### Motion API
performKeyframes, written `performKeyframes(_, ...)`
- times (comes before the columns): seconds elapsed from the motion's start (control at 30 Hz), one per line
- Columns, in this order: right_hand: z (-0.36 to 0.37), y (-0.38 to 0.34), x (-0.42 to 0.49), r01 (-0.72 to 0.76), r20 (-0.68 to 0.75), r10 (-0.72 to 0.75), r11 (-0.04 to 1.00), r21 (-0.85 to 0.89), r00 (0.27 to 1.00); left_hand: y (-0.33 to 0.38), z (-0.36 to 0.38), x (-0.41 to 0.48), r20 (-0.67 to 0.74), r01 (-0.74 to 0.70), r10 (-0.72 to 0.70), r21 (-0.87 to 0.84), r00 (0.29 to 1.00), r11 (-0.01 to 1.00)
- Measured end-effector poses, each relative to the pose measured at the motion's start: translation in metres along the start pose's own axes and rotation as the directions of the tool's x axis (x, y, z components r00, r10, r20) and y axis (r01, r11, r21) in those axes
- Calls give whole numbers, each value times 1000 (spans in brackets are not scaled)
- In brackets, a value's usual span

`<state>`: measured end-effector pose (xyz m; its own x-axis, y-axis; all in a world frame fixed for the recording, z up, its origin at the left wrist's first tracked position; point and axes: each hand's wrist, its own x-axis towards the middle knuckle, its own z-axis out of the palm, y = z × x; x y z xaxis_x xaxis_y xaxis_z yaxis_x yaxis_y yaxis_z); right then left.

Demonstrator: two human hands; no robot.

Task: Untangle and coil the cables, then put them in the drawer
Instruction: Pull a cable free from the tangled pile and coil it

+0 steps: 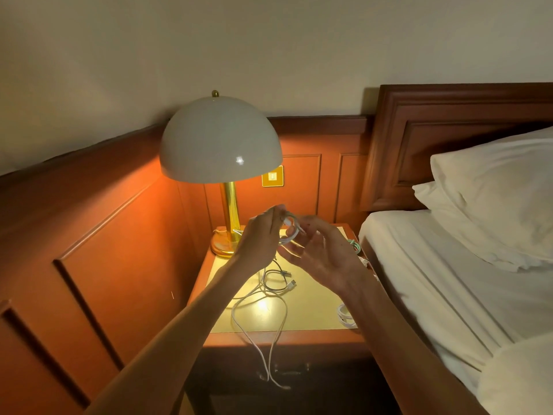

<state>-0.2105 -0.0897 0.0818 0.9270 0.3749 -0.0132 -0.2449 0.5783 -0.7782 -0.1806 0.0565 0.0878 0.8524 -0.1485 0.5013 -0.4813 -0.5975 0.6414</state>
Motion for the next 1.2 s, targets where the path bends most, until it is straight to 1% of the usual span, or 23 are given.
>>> performKeyframes(0.1,4,1,2,45,-103,-54,995,-89,993,1,-2,1,24,-29,30,-34,999,999)
performKeyframes(0.2,3,3,0,72,-196,-119,970,-233,973,-1,-4,2,4,-86,86,41,996,995)
performKeyframes(0.33,6,2,-4,45,-211,-151,899,-436,966,-7,0,0,18,-91,91,56,996,994)
performKeyframes(0.37,6,1,-4,30,-213,-142,889,-456,967,-7,0,0,13,-84,84,59,996,995)
performKeyframes(0.43,9,0,-6,-6,-206,-89,907,-420,974,-7,1,-1,-13,-84,85,88,996,993)
performKeyframes(0.53,14,1,-8,-71,-213,1,943,-324,977,-5,1,-2,-52,-169,179,164,982,972)
performKeyframes(0.57,15,1,-7,-87,-231,10,943,-323,973,-5,2,-2,-45,-204,215,179,976,963)
performKeyframes(0.63,15,1,-6,-92,-262,-11,922,-376,965,-7,4,-2,-24,-241,250,198,968,950)
performKeyframes(0.8,6,1,-8,-96,-254,-35,870,-483,966,-11,1,-3,-26,-128,131,94,991,987)
performKeyframes(0.83,5,2,-8,-87,-252,-60,841,-533,966,-11,1,-3,-31,-121,124,89,992,989)
performKeyframes(0.87,4,3,-9,-74,-253,-106,787,-613,962,-10,2,-5,-41,-110,114,90,993,990)
performKeyframes(0.9,3,5,-7,-66,-251,-162,704,-707,954,-10,4,-5,-51,-93,98,86,994,992)
performKeyframes(0.93,3,8,-6,-64,-244,-228,594,-802,943,-8,4,-5,-55,-66,71,79,996,995)
performKeyframes(1.0,3,13,0,-73,-192,-383,303,-950,904,-6,9,-1,-32,32,-30,51,999,998)
performKeyframes(1.03,3,15,3,-93,-160,-456,165,-982,876,-4,11,2,-2,103,-103,-1,995,995)
performKeyframes(1.07,3,17,4,-118,-129,-508,54,-992,852,-3,14,7,31,207,-205,-128,978,970)
performKeyframes(1.1,4,18,4,-142,-105,-538,-27,-990,836,1,16,11,77,353,-347,-311,935,882)
performKeyframes(1.13,5,20,3,-149,-76,-548,-91,-985,833,5,16,15,155,499,-491,-483,857,719)
performKeyframes(1.17,6,22,2,-141,-51,-529,-132,-981,847,9,14,16,249,599,-588,-599,770,531)
performKeyframes(1.2,7,25,0,-116,-27,-510,-143,-983,860,11,12,18,324,646,-632,-661,704,382)
